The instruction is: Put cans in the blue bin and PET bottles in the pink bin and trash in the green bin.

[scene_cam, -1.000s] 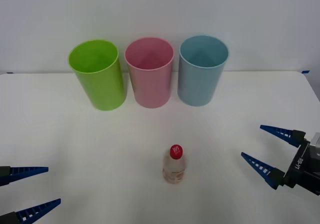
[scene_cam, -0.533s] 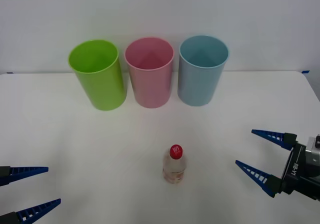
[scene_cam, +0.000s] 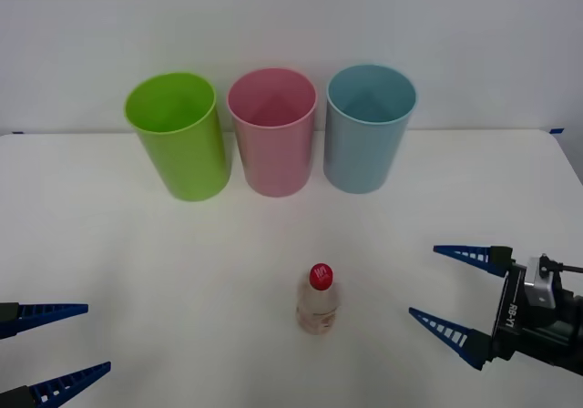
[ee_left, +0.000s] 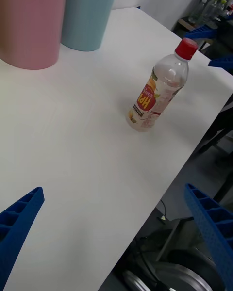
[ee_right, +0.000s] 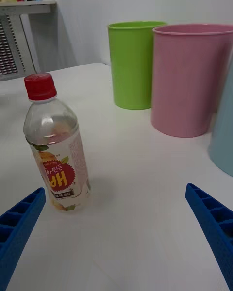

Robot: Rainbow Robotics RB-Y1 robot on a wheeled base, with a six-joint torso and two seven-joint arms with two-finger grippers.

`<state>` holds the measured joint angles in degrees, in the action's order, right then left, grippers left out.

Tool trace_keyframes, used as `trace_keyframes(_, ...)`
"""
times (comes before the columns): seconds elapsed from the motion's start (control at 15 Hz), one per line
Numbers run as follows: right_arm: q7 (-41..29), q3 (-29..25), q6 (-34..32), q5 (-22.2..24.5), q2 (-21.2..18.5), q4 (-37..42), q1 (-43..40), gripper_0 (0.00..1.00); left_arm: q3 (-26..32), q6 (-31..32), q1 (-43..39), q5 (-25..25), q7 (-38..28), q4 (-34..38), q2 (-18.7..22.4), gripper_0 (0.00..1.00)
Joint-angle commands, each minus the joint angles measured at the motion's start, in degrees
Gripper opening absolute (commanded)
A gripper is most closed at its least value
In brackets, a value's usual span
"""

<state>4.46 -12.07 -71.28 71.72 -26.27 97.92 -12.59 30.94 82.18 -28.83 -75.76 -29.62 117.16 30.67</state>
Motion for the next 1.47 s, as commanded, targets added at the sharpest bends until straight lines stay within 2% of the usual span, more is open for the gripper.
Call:
trace_keyframes(0.07,0.55,2.49,0.00,1.41,-0.36,-0.01,0.99,1.00,0.00,0.00,0.00,0.00,0.00,0.00,0.00,1.00)
trace_keyframes(0.33,0.64,5.30,0.00,1.76,-2.21,-0.10,1.78,1.00,0.00,0.00,0.00,0.00,0.00,0.00,0.00,1.00)
trace_keyframes(0.53,1.34,6.80,-0.09,1.50,-2.03,-3.26,2.40,1.00,0.00,0.00,0.00,0.00,0.00,0.00,0.00,1.00)
trace_keyframes(1.0,3.89,7.85,-0.35,2.73,1.83,-6.51,3.01,1.00,0.00,0.00,0.00,0.00,0.00,0.00,0.00,1.00)
trace_keyframes(1.47,10.22,8.82,-0.88,2.81,6.84,-11.17,3.54,1.00,0.00,0.00,0.00,0.00,0.00,0.00,0.00,1.00)
